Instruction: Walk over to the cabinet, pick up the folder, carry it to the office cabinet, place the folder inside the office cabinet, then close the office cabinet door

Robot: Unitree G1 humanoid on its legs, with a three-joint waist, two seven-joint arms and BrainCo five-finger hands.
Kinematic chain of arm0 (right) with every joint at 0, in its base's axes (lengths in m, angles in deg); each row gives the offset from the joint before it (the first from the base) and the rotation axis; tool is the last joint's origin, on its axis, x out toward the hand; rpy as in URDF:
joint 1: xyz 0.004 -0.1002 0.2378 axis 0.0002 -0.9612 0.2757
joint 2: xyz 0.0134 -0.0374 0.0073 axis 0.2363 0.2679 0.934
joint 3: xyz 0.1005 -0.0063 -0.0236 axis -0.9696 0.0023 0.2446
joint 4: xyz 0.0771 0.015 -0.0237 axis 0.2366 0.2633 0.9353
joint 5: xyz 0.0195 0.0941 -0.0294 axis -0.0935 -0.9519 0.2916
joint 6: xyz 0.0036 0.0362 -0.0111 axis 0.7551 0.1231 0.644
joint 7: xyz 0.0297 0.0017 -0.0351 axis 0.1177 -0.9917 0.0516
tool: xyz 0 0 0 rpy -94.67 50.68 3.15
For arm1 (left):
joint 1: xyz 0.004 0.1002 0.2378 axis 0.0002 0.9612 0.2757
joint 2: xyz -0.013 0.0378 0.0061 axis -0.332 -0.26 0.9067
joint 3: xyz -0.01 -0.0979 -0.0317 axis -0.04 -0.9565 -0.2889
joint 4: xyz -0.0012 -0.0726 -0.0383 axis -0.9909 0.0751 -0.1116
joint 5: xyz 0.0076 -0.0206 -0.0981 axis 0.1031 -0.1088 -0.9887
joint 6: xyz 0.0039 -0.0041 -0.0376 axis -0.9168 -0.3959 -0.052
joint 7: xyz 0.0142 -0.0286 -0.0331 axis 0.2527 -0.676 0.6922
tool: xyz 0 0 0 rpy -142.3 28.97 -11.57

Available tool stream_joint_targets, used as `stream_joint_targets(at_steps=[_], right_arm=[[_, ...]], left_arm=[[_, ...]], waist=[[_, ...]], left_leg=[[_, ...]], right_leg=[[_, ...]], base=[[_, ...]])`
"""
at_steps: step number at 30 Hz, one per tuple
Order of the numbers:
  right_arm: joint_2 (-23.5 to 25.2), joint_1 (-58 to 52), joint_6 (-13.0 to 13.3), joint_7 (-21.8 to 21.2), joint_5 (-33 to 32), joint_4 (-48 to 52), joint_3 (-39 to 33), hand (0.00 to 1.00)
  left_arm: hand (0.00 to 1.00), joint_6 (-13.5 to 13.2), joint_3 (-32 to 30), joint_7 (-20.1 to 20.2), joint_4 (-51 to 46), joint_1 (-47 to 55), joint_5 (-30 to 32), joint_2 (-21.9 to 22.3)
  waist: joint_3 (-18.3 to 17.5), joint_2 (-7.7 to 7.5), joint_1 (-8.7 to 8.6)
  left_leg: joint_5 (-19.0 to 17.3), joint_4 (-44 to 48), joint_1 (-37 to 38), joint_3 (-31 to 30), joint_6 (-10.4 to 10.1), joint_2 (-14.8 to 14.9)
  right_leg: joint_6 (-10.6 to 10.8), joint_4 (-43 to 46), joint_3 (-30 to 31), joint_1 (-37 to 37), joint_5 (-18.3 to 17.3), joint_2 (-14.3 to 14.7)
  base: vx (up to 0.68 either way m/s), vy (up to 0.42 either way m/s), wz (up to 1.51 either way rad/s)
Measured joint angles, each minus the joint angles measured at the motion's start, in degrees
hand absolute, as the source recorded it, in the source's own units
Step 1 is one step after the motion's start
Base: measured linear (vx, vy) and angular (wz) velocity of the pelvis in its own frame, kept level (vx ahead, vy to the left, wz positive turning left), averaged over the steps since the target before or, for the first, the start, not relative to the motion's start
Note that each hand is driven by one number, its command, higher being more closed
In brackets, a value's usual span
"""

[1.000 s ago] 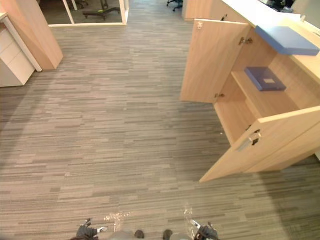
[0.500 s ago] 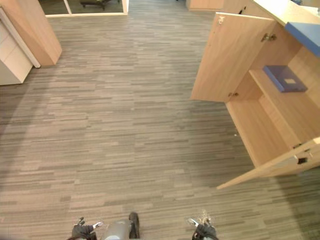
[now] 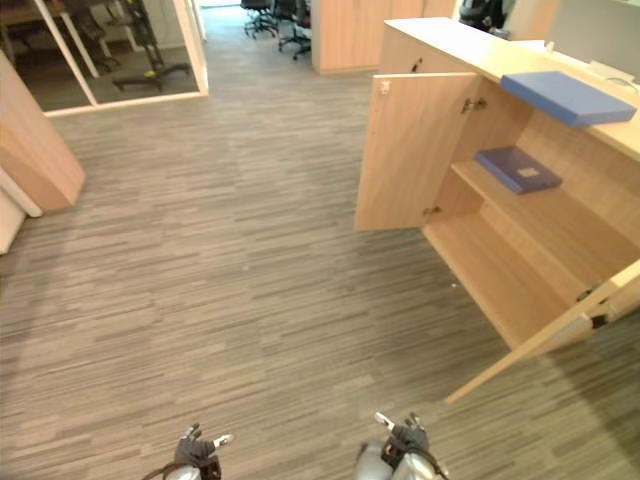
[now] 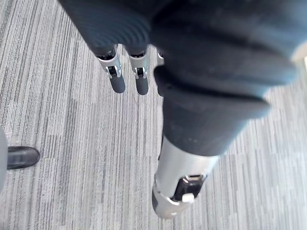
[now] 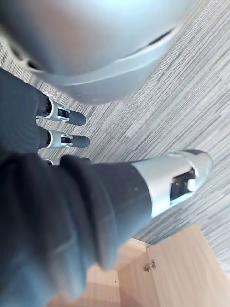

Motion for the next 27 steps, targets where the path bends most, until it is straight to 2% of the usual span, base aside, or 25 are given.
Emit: stream_joint_targets(at_steps=[1,2,3,4,5,6,7,8,9,10,11,14,17,19,20,22,23,25,26,27], right_arm=[[0.0,-0.3,0.0,0.0,-0.7,-0.5,-0.4,0.00],[-0.1,-0.8,-0.1,0.0,-0.9,-1.2,-0.6,0.00],[-0.1,-1.0,-0.1,0.0,-0.9,-1.2,-0.7,0.00],[-0.8,-1.4,-0.2,-0.1,-0.9,-1.2,-1.8,0.00],[-0.7,-1.3,-0.2,-0.2,-1.0,-1.3,-3.1,0.00],[-0.4,-1.3,-0.1,-0.2,-1.0,-1.4,-3.6,0.00],[0.0,-1.3,-0.1,-0.3,-1.0,-1.9,-5.0,0.00],[0.1,-1.5,-0.1,-0.2,-1.1,-2.2,-5.5,0.00],[0.2,-1.6,-0.1,-0.2,-1.2,-2.2,-5.6,0.00],[0.6,-1.7,-0.1,-0.3,-1.6,-2.2,-6.2,0.00],[0.8,-1.6,-0.1,-0.4,-2.2,-2.3,-6.6,0.00],[0.7,-2.1,-0.4,-0.4,-2.8,-2.8,-6.6,0.00],[0.4,-2.3,-0.8,-0.1,-2.8,-3.5,-6.6,0.00],[0.5,-2.0,-0.9,0.0,-2.8,-3.4,-6.6,0.00],[0.6,-1.7,-0.8,0.1,-2.8,-3.4,-6.5,0.00],[0.8,-1.6,-0.9,0.2,-2.8,-3.4,-6.2,0.00],[0.9,-1.6,-0.8,0.2,-2.8,-3.4,-6.0,0.00],[0.9,-1.5,-0.8,0.3,-2.8,-3.4,-6.0,0.00],[0.9,-1.6,-0.8,0.4,-2.8,-3.4,-5.9,0.00],[1.0,-1.9,-0.8,0.6,-2.8,-3.5,-5.8,0.00]], left_arm=[[0.00,0.0,-0.2,0.3,0.4,-0.2,0.7,-0.3],[0.00,0.0,-0.2,0.8,1.2,-0.5,2.0,-0.6],[0.00,0.1,-0.3,1.1,1.4,-0.6,2.6,-0.5],[0.00,0.2,-1.4,1.5,1.9,-0.7,3.0,0.4],[0.00,0.4,-2.3,1.5,2.2,-0.3,2.8,0.9],[0.00,0.5,-2.9,1.6,1.9,-0.3,2.8,1.0],[0.00,0.5,-4.5,1.6,1.5,-0.5,2.3,1.5],[0.00,0.5,-6.0,1.6,1.4,-0.8,0.7,1.6],[0.00,0.5,-6.7,1.5,0.8,-0.8,-0.1,2.0],[0.00,0.5,-7.5,1.6,-0.1,-0.7,-1.4,2.0],[0.00,0.5,-7.8,1.5,-0.9,-0.5,-2.6,2.0],[0.00,0.5,-6.9,1.4,-2.8,-0.2,-3.5,1.9],[0.00,0.5,-6.0,1.4,-4.6,0.4,-4.0,1.8],[0.00,0.2,-6.0,1.4,-5.2,0.5,-4.5,2.1],[0.00,0.2,-6.1,1.3,-5.1,0.4,-5.1,2.2],[0.00,0.0,-6.6,1.3,-5.0,0.6,-5.2,2.3],[0.00,-0.2,-8.0,1.0,-4.5,0.7,-5.2,2.4],[0.00,-0.3,-10.4,0.4,-3.3,1.5,-5.9,2.5],[0.00,-0.4,-11.4,0.0,-2.5,2.0,-6.6,2.6],[0.00,-0.6,-13.0,-0.5,-1.7,2.8,-8.9,2.6]], waist=[[0.2,-0.87,-0.08],[-0.1,-1.73,-0.55],[-0.3,-2.13,-0.83],[-0.3,-0.42,-1.12],[-1.0,0.81,-1.14],[-1.0,0.80,-1.21],[-0.9,0.74,-1.14],[-1.0,0.84,-1.49],[-1.0,0.86,-1.44],[-1.1,1.00,-1.04],[-1.2,1.14,-0.99],[-1.0,0.86,-0.43],[-0.7,0.44,0.50],[-0.3,0.15,1.34],[-0.1,0.09,1.52],[0.0,0.20,1.55],[-0.1,0.24,1.66],[-0.2,0.43,2.03],[-0.4,0.64,2.09],[-1.1,0.82,2.19]], left_leg=[[-0.3,-0.4,1.0,-0.3,-0.9,-0.1],[-1.0,-0.4,1.7,-1.2,-2.4,-0.8],[-1.7,-0.2,2.3,-2.0,-2.9,-0.8],[-3.1,0.4,3.7,-3.3,-4.0,1.1],[-3.3,2.3,3.8,-3.8,-4.4,3.2],[-3.5,4.5,3.3,-4.3,-4.5,4.2],[-3.7,11.1,1.7,-5.4,-4.9,6.5],[-3.2,21.5,-1.5,-7.2,-5.0,9.0],[-2.1,27.7,-3.8,-8.1,-5.3,10.2],[0.1,39.4,-8.1,-9.0,-5.6,12.8],[0.9,48.9,-11.9,-9.6,-6.3,14.9],[0.7,57.1,-18.8,-9.2,-6.0,17.3],[-0.6,52.0,-23.5,-9.3,-4.9,16.3],[-1.7,42.9,-25.1,-10.1,-5.3,13.8],[-1.6,32.4,-25.6,-11.5,-5.6,11.7],[-0.9,23.6,-26.4,-14.4,-6.3,10.7],[0.1,17.0,-26.6,-17.3,-7.2,10.7],[1.0,10.7,-26.5,-21.9,-8.6,10.8],[1.1,9.7,-26.3,-23.6,-8.7,10.9],[5.0,10.9,-26.4,-24.2,-9.2,10.5]], right_leg=[[-1.5,-7.8,-1.1,0.2,1.4,2.0],[-4.1,-14.0,-0.9,0.4,3.3,2.8],[-6.5,-14.8,-0.6,0.7,5.5,2.9],[-8.7,-14.2,-2.0,1.9,6.2,4.3],[-9.4,-14.5,-3.1,3.4,4.3,5.9],[-9.8,-14.8,-3.7,4.4,3.6,6.5],[-10.4,-16.5,-4.9,7.4,2.3,7.9],[-10.5,-19.6,-5.6,11.0,1.8,9.6],[-10.5,-21.2,-5.5,12.8,1.8,10.6],[-10.7,-23.9,-4.9,15.8,1.6,12.6],[-10.9,-26.0,-3.8,18.6,1.5,14.3],[-10.9,-30.6,-0.1,24.6,1.5,15.9],[-10.7,-32.7,4.4,27.8,1.6,15.1],[-10.0,-33.4,7.6,29.3,1.6,13.2],[-8.3,-34.1,9.9,30.5,1.3,11.4],[-6.6,-34.3,11.6,31.7,0.4,10.1],[-5.0,-34.2,12.9,32.6,-0.6,9.6],[-2.7,-33.0,15.9,32.6,-2.8,8.7],[-1.6,-32.2,17.7,32.6,-4.0,8.2],[-0.2,-31.4,20.1,32.8,-5.5,7.0]], base=[[0.26,-0.176,0.41],[0.30,-0.192,0.52],[0.42,-0.221,0.52],[0.52,-0.230,0.39],[0.67,-0.318,0.33],[0.57,-0.293,0.28],[0.65,-0.406,0.31],[0.51,-0.327,0.26],[0.55,-0.350,-0.03],[0.38,-0.194,-0.41],[0.38,-0.155,-0.54],[0.34,-0.040,-0.56],[0.31,0.060,-0.85],[0.29,0.153,-0.88],[0.28,0.184,-0.71],[0.27,0.199,-0.56],[0.30,0.292,-0.49],[0.35,0.385,-0.74],[0.37,0.430,-1.03],[0.38,0.475,-0.88]])
